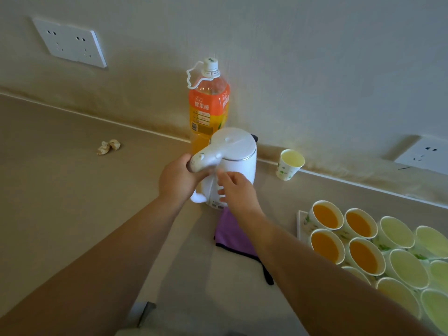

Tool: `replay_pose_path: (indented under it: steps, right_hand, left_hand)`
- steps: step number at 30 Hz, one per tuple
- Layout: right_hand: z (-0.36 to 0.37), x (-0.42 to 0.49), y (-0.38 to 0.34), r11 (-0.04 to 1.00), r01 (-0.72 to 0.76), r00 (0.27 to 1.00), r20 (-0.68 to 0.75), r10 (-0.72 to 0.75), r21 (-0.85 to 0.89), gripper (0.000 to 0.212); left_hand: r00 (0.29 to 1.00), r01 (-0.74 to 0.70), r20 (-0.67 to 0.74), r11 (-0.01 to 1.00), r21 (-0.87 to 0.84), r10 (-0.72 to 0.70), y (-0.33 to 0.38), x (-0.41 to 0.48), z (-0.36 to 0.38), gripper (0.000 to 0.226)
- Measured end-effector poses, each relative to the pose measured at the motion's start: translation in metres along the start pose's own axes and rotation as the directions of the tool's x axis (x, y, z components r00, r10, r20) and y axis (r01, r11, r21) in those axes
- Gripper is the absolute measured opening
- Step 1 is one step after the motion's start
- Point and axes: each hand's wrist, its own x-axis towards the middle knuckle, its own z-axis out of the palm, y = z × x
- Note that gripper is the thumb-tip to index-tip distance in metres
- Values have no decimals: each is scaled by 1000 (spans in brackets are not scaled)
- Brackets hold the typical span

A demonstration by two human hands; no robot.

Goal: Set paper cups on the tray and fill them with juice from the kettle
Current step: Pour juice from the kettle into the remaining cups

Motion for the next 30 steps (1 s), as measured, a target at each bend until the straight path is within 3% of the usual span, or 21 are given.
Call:
replay_pose_path:
  steps: [2,4,9,12,16,19,22,30]
  right_hand:
    - [11,4,-13,997,-56,995,83,51,52,37]
    - [21,6,-23,996,-53,995,90,47,68,37]
    - [39,0,-21,987,-82,993,-71,92,136,38]
    - [32,-6,-12,990,-49,986,-151,68,129,24]
    - [28,-16,1,981,4,941,-333,62,194,18]
    - [35,-12,5,991,13,908,-416,46,137,26]
    - [41,-7,5,995,20,864,-502,30,95,18]
    - [13,-4,-7,983,176,820,-560,-116,53,12]
  left_hand:
    - [1000,1,-8,999,-38,-1,0,-12,-2,31]
    - [999,-31,23,994,-106,34,-1,-24,-7,25]
    - [990,-25,127,973,-231,56,-9,-47,-17,17]
    - [986,109,157,925,-363,-54,-17,-56,-17,25]
    - [980,165,161,931,-325,-118,-26,-61,-17,31]
    - [970,183,206,940,-289,-126,-20,-58,-18,44]
    - [957,180,271,939,-292,-99,-13,-49,-16,53]
    - [955,139,293,947,-288,-51,8,-33,-14,56]
